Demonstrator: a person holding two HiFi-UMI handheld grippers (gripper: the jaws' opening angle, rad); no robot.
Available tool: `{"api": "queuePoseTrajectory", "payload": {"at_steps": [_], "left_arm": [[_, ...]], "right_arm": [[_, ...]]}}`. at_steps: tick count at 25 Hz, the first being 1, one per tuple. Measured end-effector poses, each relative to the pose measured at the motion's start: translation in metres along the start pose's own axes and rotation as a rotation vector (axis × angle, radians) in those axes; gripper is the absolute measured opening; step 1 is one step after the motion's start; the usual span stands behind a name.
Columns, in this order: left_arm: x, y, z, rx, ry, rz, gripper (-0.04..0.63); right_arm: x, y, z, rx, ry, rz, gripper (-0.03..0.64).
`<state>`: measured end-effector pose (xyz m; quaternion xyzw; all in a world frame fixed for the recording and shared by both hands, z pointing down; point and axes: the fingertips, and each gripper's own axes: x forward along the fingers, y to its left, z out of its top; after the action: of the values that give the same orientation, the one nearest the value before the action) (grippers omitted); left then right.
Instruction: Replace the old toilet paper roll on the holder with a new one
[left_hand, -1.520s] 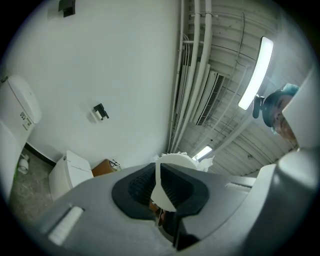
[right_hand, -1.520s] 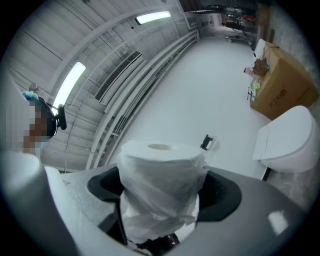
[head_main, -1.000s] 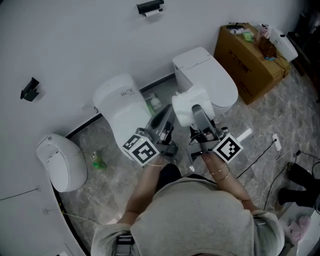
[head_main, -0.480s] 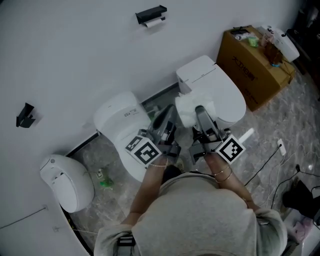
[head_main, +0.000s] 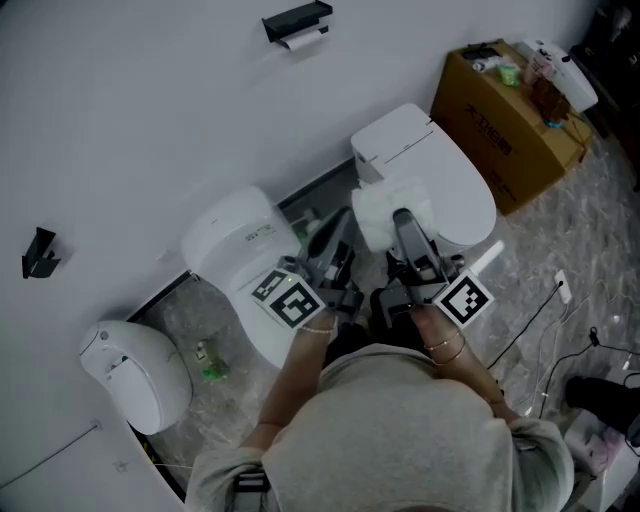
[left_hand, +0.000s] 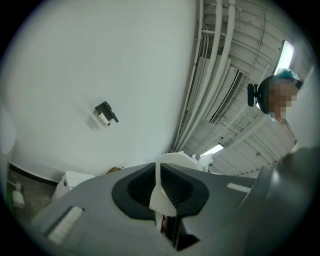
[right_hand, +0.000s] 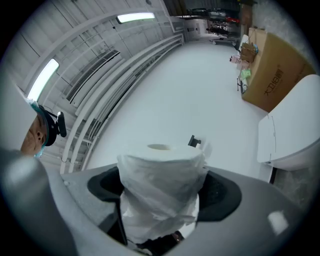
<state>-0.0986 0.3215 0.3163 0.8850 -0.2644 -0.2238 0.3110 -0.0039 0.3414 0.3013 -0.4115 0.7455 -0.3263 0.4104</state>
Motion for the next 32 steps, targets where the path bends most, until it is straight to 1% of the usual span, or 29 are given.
{"api": "queuePoseTrajectory", "payload": {"at_steps": [4, 9, 16, 22, 32], "left_arm": [[0.01, 0.019, 0.006, -0.009, -0.006, 0.019, 0.014], [0.039, 0.044, 0.017, 0.006, -0.028, 0.04, 0.014], [0.105, 0.08, 0.039, 0.028, -0.052, 0.06, 0.014], [0.155, 0.114, 0.062, 0.038, -0.095, 0.101, 0.014], [0.234, 0.16, 0.071, 0.038, -0.128, 0.149, 0.014]], "right_arm": [[0.018, -0.012, 0.003, 0.0, 0.005, 0.005, 0.426], [0.05, -0.035, 0.02, -0.001, 0.016, 0.025, 0.426], [0.115, -0.071, 0.061, 0.0, 0.038, 0.065, 0.426], [0.172, -0.101, 0.089, 0.011, 0.073, 0.092, 0.426], [0.235, -0.152, 0.128, 0.02, 0.146, 0.116, 0.426]]}}
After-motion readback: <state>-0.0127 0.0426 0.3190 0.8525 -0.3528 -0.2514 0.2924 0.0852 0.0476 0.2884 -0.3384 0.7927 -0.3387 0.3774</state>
